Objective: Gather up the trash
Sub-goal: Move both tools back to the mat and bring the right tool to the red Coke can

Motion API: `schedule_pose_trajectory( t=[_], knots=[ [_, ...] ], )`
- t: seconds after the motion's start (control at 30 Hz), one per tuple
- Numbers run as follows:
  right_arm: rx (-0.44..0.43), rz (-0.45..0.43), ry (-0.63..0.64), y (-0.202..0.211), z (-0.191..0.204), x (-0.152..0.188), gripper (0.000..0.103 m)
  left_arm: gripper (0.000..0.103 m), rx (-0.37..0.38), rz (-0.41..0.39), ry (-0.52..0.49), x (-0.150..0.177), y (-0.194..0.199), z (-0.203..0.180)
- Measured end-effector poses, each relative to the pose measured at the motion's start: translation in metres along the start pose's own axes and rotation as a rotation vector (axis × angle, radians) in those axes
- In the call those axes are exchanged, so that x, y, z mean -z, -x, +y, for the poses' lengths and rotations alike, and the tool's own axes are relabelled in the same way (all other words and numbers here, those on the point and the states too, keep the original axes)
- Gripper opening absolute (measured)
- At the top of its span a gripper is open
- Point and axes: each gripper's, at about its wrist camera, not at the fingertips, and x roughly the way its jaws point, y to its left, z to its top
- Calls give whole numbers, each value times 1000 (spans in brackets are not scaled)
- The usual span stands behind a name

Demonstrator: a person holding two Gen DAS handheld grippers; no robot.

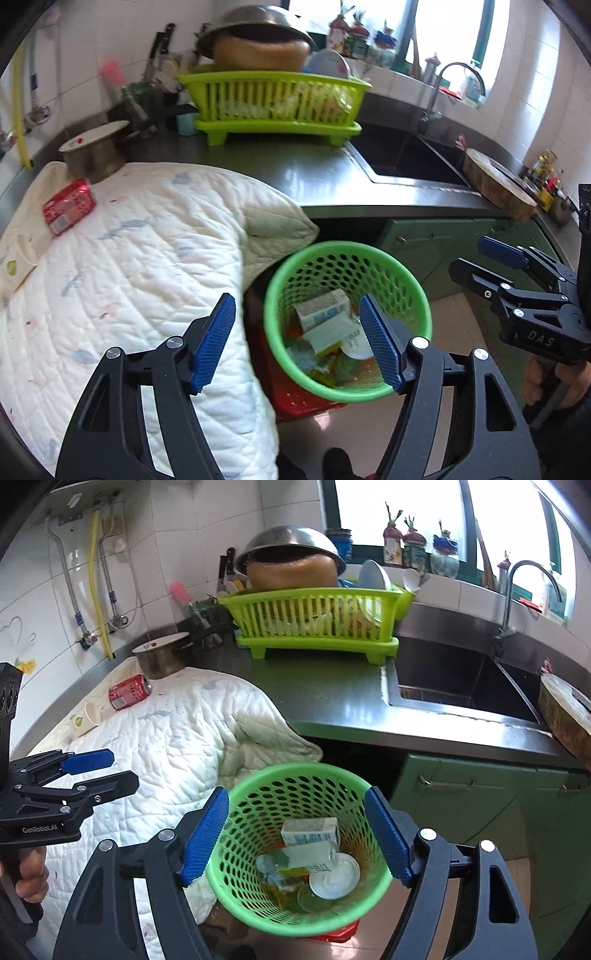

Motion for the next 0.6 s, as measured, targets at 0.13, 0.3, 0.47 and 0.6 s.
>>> schedule_pose_trajectory(
  t=[0.13, 0.3, 0.47, 0.6],
  knots=[
    [-38, -9, 38, -5, 21, -15, 81, 74, -57, -39, 49, -1, 20, 29],
    [-93, 0, 91, -22, 49, -32, 84, 78, -143, -75, 114, 2, 43, 71],
    [-146, 4, 165, -37, 82, -47, 85, 78, -222, -96, 176, 7, 60, 115],
    [-188, 15, 240, -52, 111, -60, 85, 78, -277, -99, 217, 12, 70, 147]
  ],
)
